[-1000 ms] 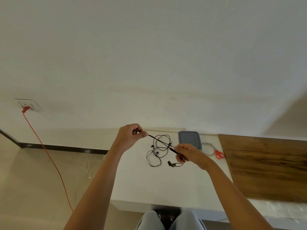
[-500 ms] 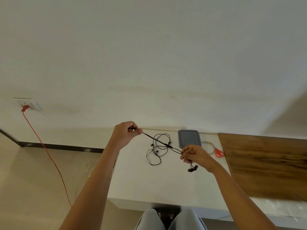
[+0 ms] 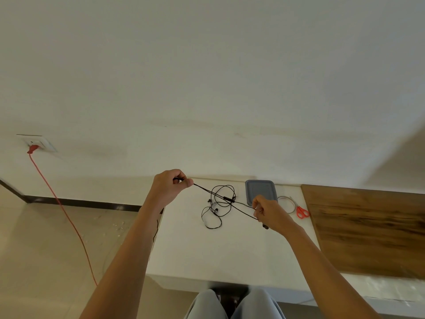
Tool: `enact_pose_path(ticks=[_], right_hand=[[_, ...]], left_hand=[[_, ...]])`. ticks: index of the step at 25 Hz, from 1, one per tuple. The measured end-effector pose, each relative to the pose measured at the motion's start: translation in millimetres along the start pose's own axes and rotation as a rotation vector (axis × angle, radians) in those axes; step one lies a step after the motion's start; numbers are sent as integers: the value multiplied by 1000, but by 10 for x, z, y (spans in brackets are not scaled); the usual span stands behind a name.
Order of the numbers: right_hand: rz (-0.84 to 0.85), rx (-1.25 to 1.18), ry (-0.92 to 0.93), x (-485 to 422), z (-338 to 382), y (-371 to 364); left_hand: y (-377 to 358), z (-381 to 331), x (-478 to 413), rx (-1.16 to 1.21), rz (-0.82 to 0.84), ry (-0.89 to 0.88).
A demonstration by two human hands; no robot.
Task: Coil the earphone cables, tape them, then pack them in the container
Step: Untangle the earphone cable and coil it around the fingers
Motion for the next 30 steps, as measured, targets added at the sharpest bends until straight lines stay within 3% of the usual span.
enact_pose_path(ticks=[6,12,17,27,30], right_hand=[[-91,-17,-131,-14,-153,-27],[-363,-229,-412,-1,-255,-109],[-437,-337,-532,4,-269,-185],[-364,-369,-520,93,-254,-286],[-323,-257,-510,104,-258,-358]], left_hand=[[18,-3,7,14,7,7],[-94,-75,67,34,17,-17],[-130,-113,68,59,16,-25],[-161,-167,22,72,-61,-45],[-180,-193,14,74,-65,-59]])
Point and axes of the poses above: each hand's wrist, its own x-axis away from the middle knuckle, its own y-axis out of the back of the hand, z = x × y, the point moved 1 cm from there along -x, towards the middle knuckle, and after that the axes turned 2 degrees about x, right-handed, at the moved point
